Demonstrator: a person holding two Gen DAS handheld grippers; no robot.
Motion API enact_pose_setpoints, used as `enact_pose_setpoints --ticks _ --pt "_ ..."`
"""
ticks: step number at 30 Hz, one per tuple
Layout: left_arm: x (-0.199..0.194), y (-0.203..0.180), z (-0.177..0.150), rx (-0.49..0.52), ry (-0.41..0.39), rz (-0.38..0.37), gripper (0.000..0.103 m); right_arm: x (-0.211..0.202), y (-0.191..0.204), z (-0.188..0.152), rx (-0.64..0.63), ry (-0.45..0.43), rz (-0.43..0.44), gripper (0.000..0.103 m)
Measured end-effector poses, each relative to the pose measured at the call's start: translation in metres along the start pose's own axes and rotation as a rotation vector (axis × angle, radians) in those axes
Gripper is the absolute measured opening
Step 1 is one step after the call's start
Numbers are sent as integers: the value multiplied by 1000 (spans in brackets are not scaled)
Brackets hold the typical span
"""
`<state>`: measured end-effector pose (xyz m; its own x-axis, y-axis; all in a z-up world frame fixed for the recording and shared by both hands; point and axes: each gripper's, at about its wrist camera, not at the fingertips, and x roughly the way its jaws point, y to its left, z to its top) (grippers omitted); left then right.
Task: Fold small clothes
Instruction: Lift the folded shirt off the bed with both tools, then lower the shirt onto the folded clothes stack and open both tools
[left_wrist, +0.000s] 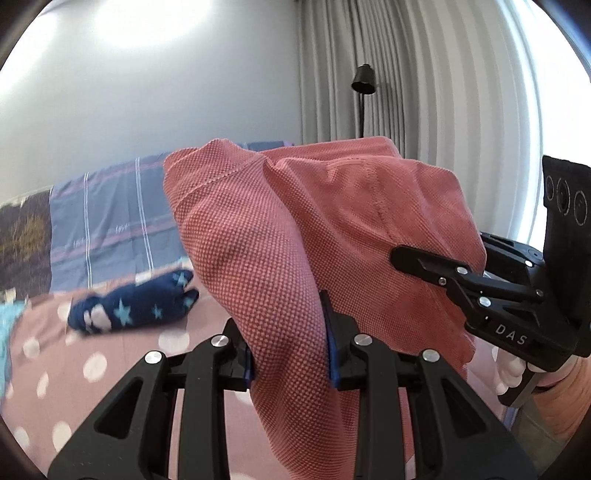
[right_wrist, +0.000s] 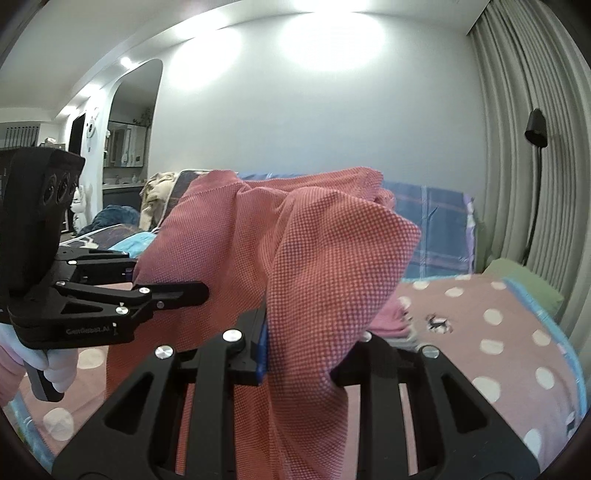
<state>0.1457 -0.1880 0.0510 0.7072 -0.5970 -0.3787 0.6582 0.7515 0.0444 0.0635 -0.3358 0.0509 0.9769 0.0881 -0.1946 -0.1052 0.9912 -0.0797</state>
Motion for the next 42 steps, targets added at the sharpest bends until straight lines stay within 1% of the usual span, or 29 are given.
enact_pose_setpoints --ticks 6,10,13,19,20,21,26,31,38,42 --pt "23 1 52 39 -60 -5 30 18 -33 36 -18 -39 -68 24" --pt "44 3 85 58 -105 11 30 36 -53 60 -38 -79 -123 24" --pt "65 6 104 66 -107 26 30 56 -70 74 -38 -90 -148 24" --pt "109 8 137 83 -90 66 30 101 -100 95 -33 -80 -205 24" --pt "117 7 141 102 -106 54 30 108 -105 98 -26 -76 -209 24" --pt "124 8 144 108 -105 62 30 120 -114 102 -16 -70 -215 24" --pt "162 21 148 111 -80 97 30 163 -134 107 -5 -35 -233 24" --pt "206 36 145 104 -37 124 30 213 -147 98 -12 10 -248 24" --pt "266 58 130 75 25 140 30 281 -164 69 23 75 -256 24" --pt "307 76 114 33 60 157 31 326 -173 45 49 110 -257 25"
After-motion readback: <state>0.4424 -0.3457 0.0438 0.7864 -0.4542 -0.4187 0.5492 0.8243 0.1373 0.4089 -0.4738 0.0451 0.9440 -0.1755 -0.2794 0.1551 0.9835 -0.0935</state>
